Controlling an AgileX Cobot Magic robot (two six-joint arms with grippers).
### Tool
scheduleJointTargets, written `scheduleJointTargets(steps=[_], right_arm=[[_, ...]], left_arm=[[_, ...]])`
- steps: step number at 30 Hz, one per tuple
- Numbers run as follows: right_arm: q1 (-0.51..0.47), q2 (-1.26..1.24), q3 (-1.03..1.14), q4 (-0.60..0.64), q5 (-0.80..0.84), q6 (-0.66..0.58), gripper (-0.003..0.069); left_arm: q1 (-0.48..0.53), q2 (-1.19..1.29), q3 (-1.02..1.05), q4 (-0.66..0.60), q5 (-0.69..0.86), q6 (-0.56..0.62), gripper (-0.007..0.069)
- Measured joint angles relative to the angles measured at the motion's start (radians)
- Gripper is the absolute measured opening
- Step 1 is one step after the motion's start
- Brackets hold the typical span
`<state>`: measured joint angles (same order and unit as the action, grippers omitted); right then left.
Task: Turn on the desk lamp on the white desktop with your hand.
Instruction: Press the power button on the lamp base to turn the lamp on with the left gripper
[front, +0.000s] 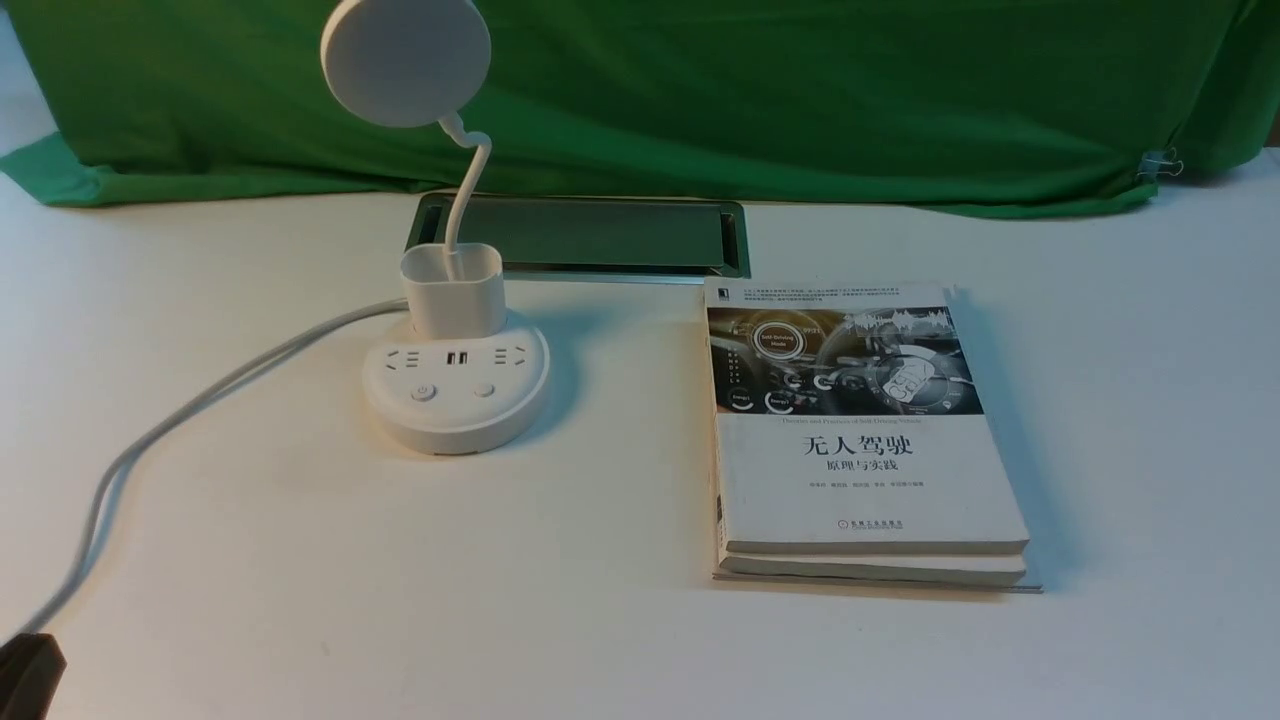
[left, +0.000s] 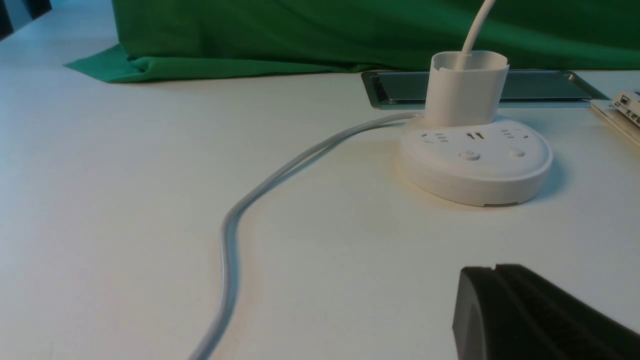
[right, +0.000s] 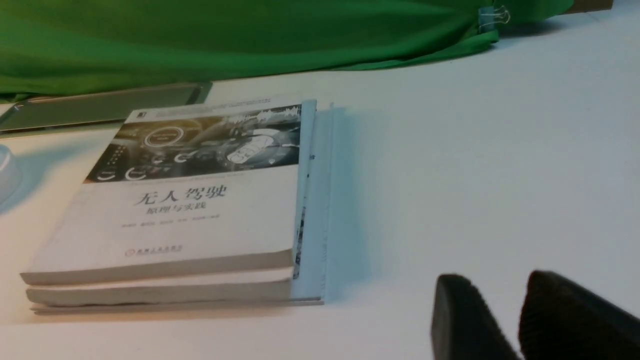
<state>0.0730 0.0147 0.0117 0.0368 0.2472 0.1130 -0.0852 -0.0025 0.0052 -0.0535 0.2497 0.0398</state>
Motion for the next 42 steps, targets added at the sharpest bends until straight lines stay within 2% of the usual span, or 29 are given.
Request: scheduleJointTargets(steps=[18, 22, 24, 25, 30, 35, 38, 39, 40, 41, 42], right_arm=[[0.000, 0.000, 0.000, 0.000, 0.000, 0.000, 0.0241], [0.000, 0.000, 0.000, 0.000, 0.000, 0.000, 0.0241], [0.000, 0.000, 0.000, 0.000, 0.000, 0.000, 0.0241], [0.000, 0.000, 0.000, 0.000, 0.000, 0.000, 0.0241], [0.000, 0.000, 0.000, 0.000, 0.000, 0.000, 0.0241], [0.000, 0.000, 0.000, 0.000, 0.000, 0.000, 0.0241], [0.000, 0.000, 0.000, 0.000, 0.000, 0.000, 0.0241], [0.000, 0.000, 0.000, 0.000, 0.000, 0.000, 0.0241], [0.000, 0.000, 0.000, 0.000, 0.000, 0.000, 0.0241], [0.000, 0.000, 0.000, 0.000, 0.000, 0.000, 0.0241], [0.000, 0.000, 0.000, 0.000, 0.000, 0.000, 0.0241]], left_arm=[[0.000, 0.000, 0.000, 0.000, 0.000, 0.000, 0.0021], [0.000, 0.000, 0.000, 0.003, -0.039, 0.010, 0.0021], [0.000, 0.000, 0.000, 0.020, -0.149, 0.020, 0.0021], [0.000, 0.000, 0.000, 0.020, -0.149, 0.020, 0.0021], [0.000, 0.000, 0.000, 0.082, -0.559, 0.039, 0.0021], [0.000, 0.000, 0.000, 0.101, -0.816, 0.035, 0.0021], [0.000, 0.000, 0.000, 0.096, -1.036, -0.099, 0.0021], [0.000, -0.001, 0.000, 0.095, -1.049, -0.113, 0.0021], [0.000, -0.002, -0.024, 0.089, -1.084, -0.207, 0.0021], [0.000, -0.003, -0.074, 0.088, -1.034, -0.269, 0.0021], [0.000, -0.003, -0.086, 0.090, -1.020, -0.276, 0.0021]])
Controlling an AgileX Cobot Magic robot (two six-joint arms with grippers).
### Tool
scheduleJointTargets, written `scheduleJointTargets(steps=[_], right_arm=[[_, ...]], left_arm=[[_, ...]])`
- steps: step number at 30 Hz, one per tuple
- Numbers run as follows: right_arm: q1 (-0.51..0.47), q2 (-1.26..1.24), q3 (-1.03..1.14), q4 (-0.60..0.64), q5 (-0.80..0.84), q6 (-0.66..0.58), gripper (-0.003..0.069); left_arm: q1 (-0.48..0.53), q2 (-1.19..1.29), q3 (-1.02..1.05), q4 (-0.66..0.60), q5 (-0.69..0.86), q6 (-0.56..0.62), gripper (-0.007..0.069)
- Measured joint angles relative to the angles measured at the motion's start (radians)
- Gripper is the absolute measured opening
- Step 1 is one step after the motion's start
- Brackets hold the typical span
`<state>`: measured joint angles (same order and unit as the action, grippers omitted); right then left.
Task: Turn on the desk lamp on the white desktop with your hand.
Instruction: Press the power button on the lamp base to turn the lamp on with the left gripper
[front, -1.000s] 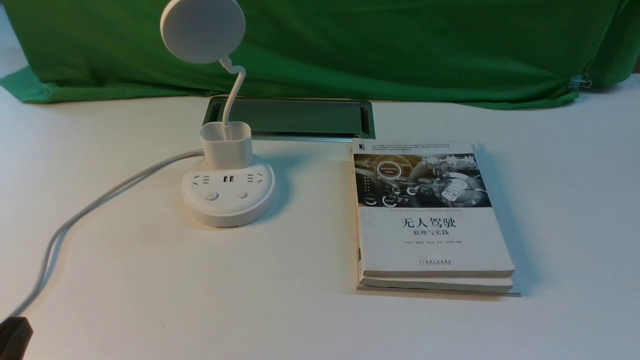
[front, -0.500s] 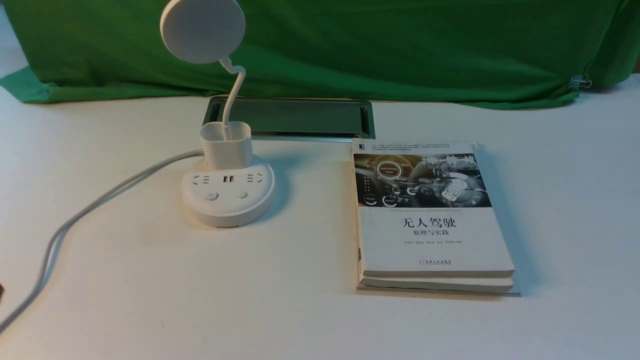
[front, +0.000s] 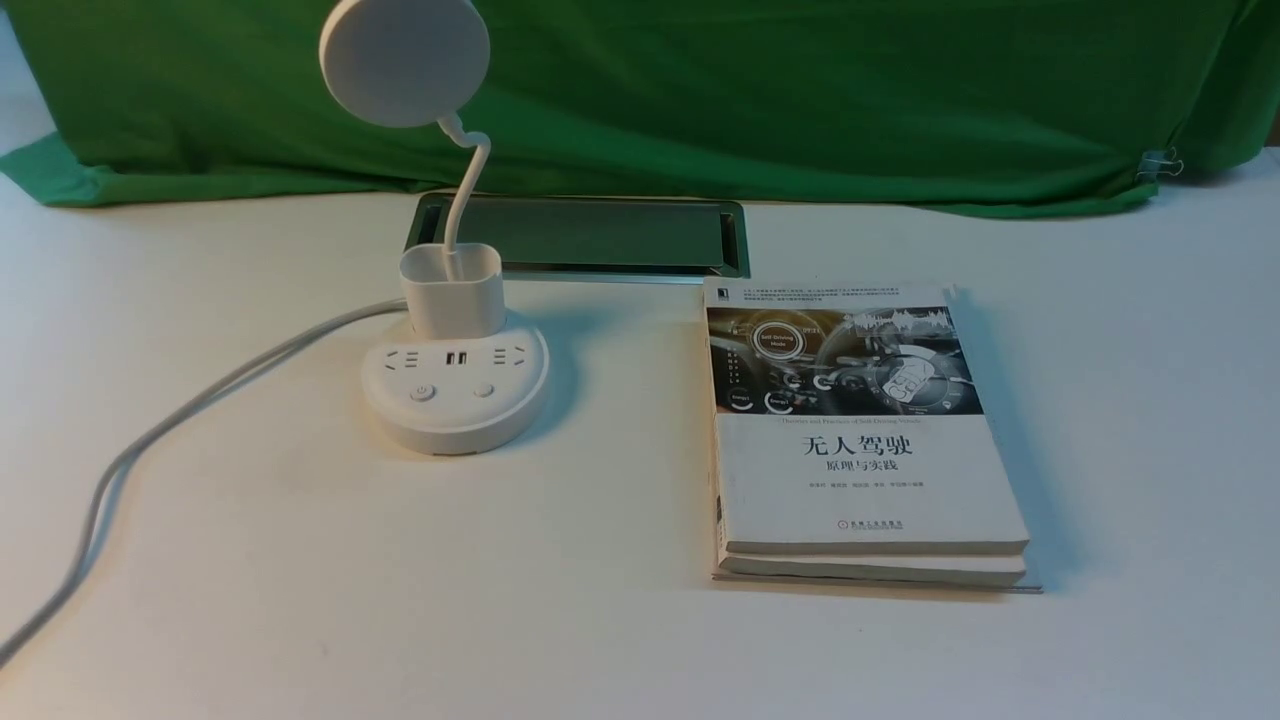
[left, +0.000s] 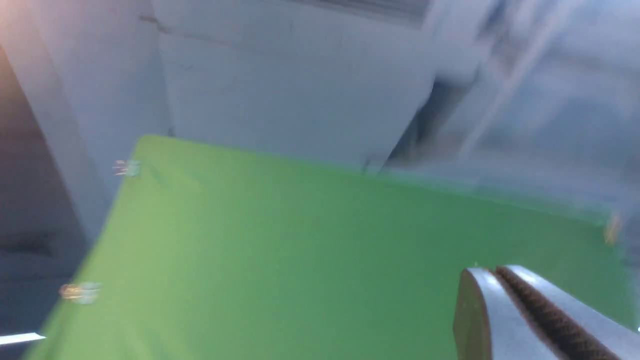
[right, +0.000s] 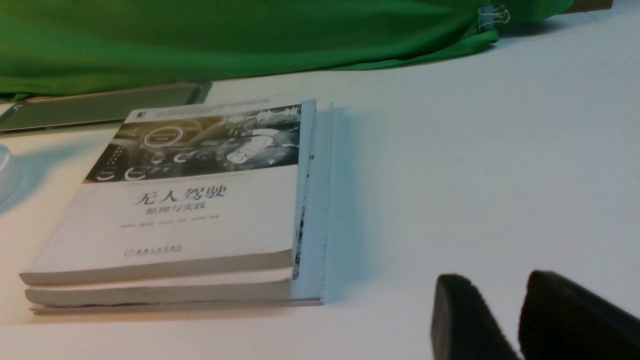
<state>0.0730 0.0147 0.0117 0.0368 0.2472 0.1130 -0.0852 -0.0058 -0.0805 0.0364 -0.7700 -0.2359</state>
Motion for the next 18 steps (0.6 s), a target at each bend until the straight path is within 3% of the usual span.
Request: scheduleJointTargets(steps=[3, 4, 7, 12, 15, 18], right_arm=[[0.000, 0.000, 0.000, 0.000, 0.000, 0.000, 0.0241], [0.000, 0.000, 0.000, 0.000, 0.000, 0.000, 0.0241], [0.000, 0.000, 0.000, 0.000, 0.000, 0.000, 0.0241], [0.000, 0.000, 0.000, 0.000, 0.000, 0.000, 0.0241], [0.000, 0.000, 0.000, 0.000, 0.000, 0.000, 0.0241], [0.000, 0.000, 0.000, 0.000, 0.000, 0.000, 0.0241]], left_arm=[[0.000, 0.029, -0.207, 0.039, 0.275, -0.052, 0.0021], [0.000, 0.087, -0.336, 0.062, 0.472, -0.057, 0.0021], [0.000, 0.243, -0.535, 0.112, 0.844, -0.039, 0.0021], [0.000, 0.469, -0.589, 0.131, 1.171, -0.022, 0.0021], [0.000, 0.641, -0.570, 0.025, 1.288, -0.001, 0.0021], [0.000, 0.842, -0.558, -0.273, 1.383, 0.230, 0.0021]])
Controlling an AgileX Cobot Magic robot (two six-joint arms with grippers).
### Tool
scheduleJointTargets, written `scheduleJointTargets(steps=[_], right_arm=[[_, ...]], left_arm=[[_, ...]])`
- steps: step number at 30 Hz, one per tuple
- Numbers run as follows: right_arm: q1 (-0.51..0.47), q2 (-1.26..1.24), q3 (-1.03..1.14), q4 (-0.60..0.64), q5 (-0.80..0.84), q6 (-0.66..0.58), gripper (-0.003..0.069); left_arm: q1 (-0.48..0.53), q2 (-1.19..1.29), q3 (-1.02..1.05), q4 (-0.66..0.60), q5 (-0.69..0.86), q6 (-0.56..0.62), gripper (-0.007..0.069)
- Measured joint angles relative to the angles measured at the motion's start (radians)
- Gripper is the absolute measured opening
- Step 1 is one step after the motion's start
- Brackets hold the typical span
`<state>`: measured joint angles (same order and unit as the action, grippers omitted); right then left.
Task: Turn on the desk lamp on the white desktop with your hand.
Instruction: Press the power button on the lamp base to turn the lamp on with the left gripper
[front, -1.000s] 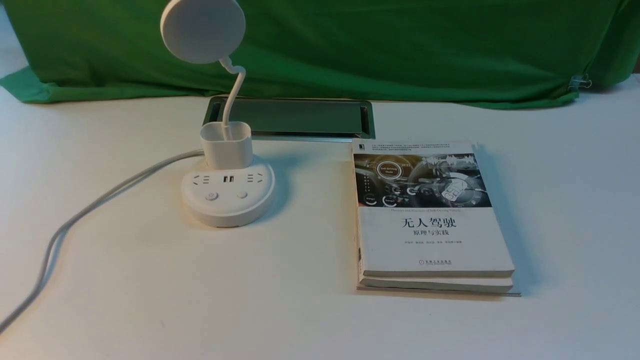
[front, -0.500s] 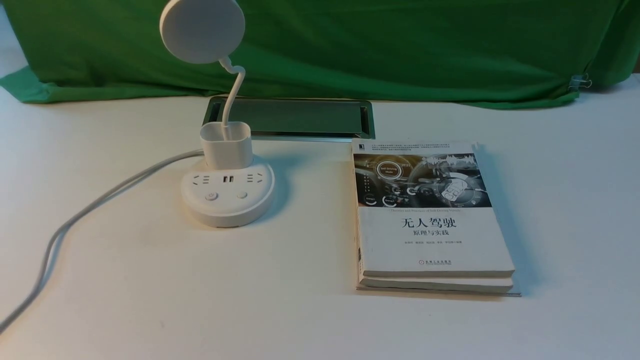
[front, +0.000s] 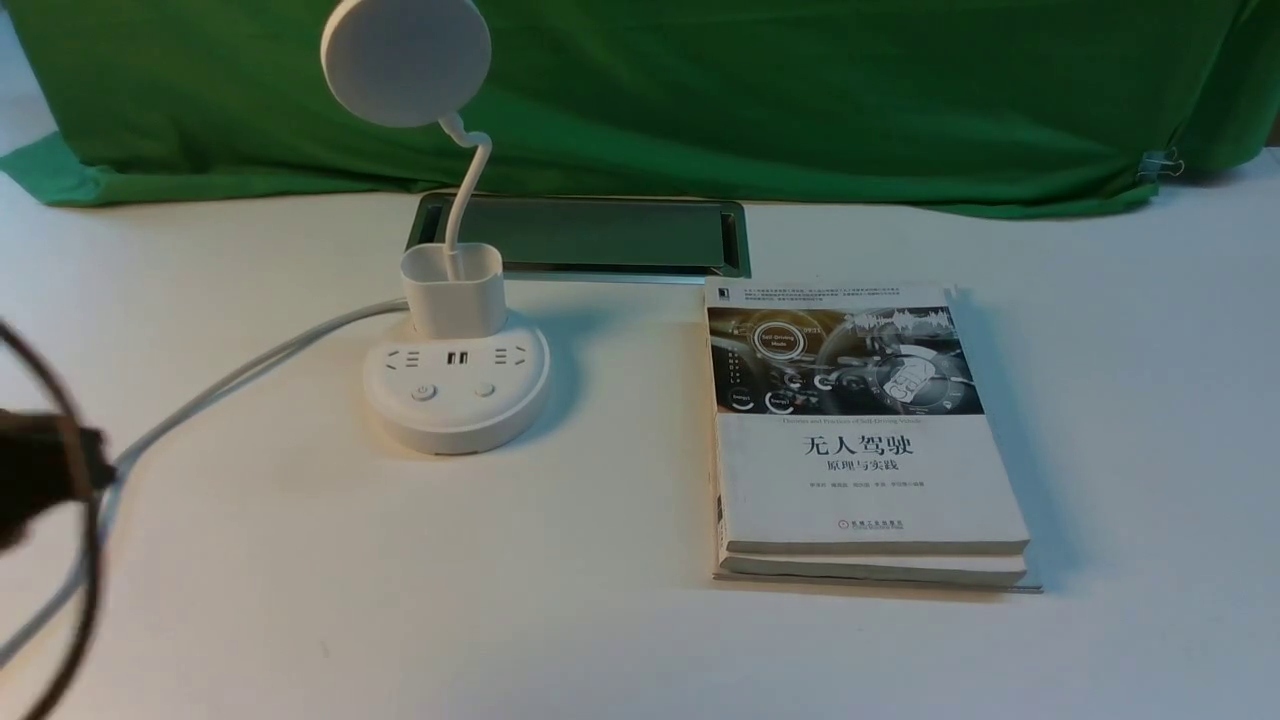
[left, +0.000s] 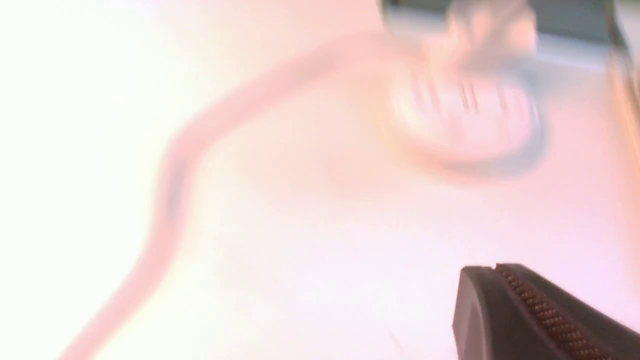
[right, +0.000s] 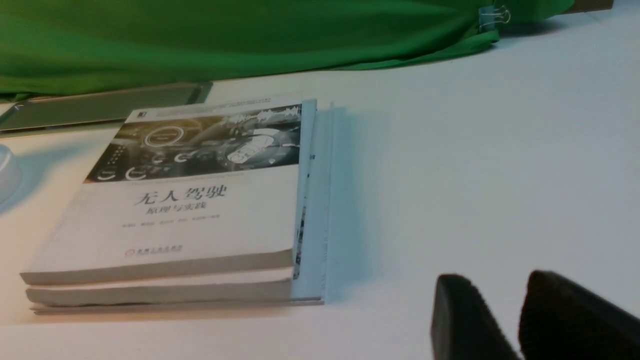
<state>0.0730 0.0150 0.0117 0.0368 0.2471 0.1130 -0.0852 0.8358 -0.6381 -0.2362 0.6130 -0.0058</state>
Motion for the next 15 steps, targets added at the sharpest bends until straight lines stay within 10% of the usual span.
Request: scheduleJointTargets(steps=[7, 11, 15], right_arm=[[0.000, 0.000, 0.000, 0.000, 0.000, 0.000, 0.0241], [-0.001, 0.000, 0.000, 0.000, 0.000, 0.000, 0.0241], [-0.001, 0.000, 0.000, 0.000, 0.000, 0.000, 0.0241]], left_arm=[[-0.032, 0.403, -0.043, -0.626, 0.081, 0.472, 0.0021], [-0.125, 0.549, -0.167, -0.514, 0.041, 0.395, 0.0021], [-0.253, 0.732, -0.364, -0.061, -0.034, 0.075, 0.0021]])
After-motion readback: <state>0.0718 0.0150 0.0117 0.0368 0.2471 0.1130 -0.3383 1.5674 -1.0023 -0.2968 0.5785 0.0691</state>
